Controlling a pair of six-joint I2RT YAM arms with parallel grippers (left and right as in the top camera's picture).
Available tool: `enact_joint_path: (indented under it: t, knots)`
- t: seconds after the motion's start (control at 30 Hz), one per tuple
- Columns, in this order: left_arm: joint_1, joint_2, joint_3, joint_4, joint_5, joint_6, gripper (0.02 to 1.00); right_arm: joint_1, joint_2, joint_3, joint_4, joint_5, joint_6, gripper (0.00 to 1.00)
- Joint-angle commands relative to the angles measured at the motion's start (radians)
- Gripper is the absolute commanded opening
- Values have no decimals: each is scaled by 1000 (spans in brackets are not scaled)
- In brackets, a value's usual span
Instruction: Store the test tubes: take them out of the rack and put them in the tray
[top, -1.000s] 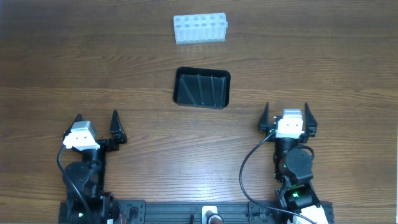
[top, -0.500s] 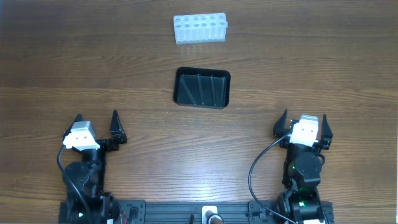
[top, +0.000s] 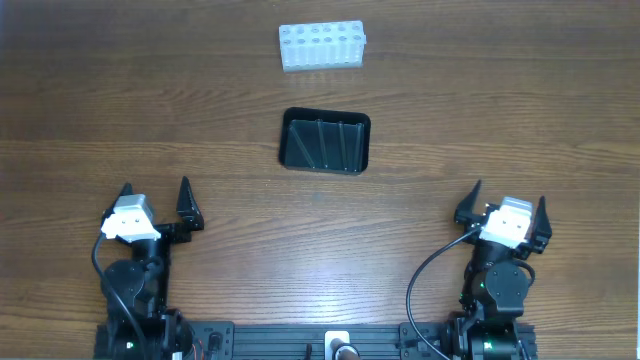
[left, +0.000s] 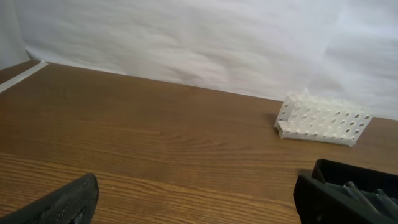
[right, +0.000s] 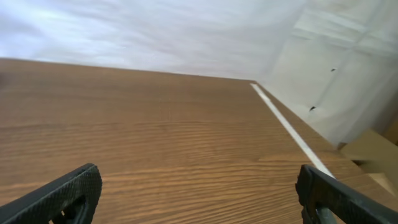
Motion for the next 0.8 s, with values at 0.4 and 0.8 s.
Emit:
enact_joint_path:
  t: [0.4,0.8]
  knots:
    - [-4,-7,-4,-2,13,18,996,-14,-14,-5,-5,-2,-3,993]
    - [-4,-7,-4,-2,13,18,998,-13,-14,-5,-31,-427,7,991]
